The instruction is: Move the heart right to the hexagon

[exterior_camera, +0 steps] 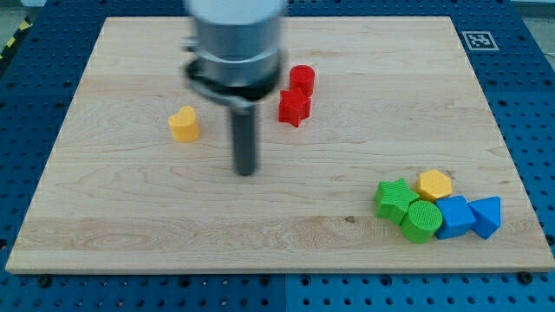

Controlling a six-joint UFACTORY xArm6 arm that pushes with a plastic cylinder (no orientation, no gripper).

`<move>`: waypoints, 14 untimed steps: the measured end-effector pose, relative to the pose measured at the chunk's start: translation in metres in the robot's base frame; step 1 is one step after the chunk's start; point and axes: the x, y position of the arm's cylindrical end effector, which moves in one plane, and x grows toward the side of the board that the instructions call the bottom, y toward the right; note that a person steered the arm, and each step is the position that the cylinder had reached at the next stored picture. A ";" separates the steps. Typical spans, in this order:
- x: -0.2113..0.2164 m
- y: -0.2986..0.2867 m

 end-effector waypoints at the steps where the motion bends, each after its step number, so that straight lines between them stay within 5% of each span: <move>1: -0.018 -0.094; 2: -0.084 -0.126; 3: -0.103 -0.112; 6: -0.059 -0.014; 9: -0.029 -0.043; 13: -0.022 0.071; 14: 0.009 0.088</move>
